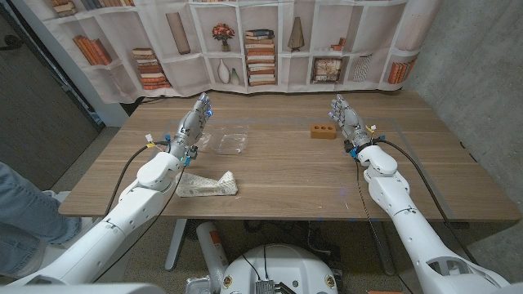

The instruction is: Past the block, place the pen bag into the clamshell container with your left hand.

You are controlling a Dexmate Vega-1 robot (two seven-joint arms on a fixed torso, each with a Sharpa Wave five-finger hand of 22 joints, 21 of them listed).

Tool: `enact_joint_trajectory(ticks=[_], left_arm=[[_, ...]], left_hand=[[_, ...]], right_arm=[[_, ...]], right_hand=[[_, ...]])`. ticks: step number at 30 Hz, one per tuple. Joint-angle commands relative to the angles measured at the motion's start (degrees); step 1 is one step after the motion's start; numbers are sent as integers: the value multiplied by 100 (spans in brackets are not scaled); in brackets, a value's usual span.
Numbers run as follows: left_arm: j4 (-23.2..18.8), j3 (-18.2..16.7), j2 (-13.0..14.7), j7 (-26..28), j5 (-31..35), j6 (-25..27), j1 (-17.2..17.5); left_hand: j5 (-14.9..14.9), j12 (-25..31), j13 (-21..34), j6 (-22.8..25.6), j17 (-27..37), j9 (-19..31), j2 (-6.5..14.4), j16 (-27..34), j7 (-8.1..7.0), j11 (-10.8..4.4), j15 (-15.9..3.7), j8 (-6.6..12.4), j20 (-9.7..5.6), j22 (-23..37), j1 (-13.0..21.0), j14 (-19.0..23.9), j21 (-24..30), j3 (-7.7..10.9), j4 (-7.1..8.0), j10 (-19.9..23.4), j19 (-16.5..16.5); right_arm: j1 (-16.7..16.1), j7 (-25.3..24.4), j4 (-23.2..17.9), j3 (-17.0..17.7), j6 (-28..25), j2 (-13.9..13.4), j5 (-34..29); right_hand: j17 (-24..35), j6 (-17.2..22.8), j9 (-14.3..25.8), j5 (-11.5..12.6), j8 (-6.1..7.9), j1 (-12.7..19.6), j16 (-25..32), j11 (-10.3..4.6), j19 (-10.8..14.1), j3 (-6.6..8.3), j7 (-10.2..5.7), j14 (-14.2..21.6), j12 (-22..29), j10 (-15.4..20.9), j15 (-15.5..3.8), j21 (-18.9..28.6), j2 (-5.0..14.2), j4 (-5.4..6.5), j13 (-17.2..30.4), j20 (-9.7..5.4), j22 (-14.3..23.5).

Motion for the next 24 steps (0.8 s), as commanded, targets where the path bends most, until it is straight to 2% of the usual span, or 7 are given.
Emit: enact_joint_trajectory(ticks=[1,24], left_arm=[[-339,-187,113,63,185,-301,374],[-565,-436,156,115,438,-635,841]], left_hand=[[3,33,15,35,32,20,6,27,-21,-4,-39,32,-89,10,64,0,20,14,-39,34,-487],[-18,28,16,164,34,17,23,32,-37,-20,-68,33,-74,11,110,137,14,-2,-62,139,-449]], right_arm=[[-33,-12,-48,40,-21,-17,15],[-94,-58,-122,40,30,-19,0]], right_hand=[[28,58,18,-17,-18,54,2,9,34,14,-21,38,14,62,8,-11,33,-35,18,-196,26],[28,102,19,-24,-21,56,-2,-1,53,8,-30,80,14,108,4,-62,46,-50,19,-188,27]])
